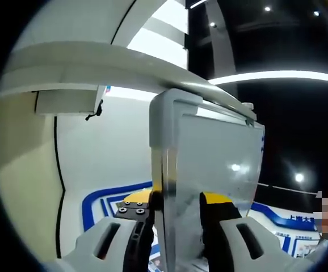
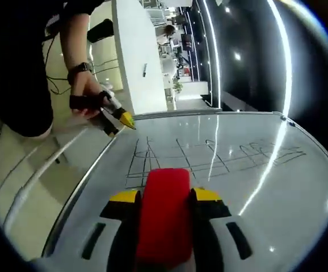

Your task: Wipe the writing off the whiteboard with the eraser

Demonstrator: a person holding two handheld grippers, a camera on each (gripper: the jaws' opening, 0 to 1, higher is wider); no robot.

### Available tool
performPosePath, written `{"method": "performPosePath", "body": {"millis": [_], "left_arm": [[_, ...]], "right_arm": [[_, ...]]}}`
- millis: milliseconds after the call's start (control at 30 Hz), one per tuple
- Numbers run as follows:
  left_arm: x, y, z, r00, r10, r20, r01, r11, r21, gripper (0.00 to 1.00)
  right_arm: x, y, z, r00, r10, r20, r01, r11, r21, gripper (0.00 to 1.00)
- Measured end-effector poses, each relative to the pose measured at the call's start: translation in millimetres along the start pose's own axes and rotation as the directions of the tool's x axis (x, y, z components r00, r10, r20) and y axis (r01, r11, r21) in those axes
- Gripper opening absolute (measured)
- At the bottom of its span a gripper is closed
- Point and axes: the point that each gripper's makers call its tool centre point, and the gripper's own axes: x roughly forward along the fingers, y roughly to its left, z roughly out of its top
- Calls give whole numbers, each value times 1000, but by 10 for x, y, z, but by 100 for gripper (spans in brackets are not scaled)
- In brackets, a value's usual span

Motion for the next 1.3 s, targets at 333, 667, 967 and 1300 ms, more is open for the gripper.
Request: {"method": "performPosePath", "body": {"millis": [333, 667, 967, 1300], "left_arm": [[1, -31, -47, 1000, 7, -7, -7, 1000, 4, 32], [3, -44, -57, 1000, 3, -1, -3, 1000, -6, 32], [5, -35, -40, 1000, 10, -2, -10, 1000, -9, 32], [10, -10, -3, 1000, 9, -3, -9, 1000, -7, 33]], "right_arm": [[10, -24, 118, 999, -18, -45, 19, 999, 39, 26], [55, -5, 117, 998, 24, -61, -21, 999, 37, 25], [78, 20, 88, 997, 36, -70, -37, 999, -10, 28], [-14, -878, 150, 999, 13, -46, -12, 1000, 19, 27]]}}
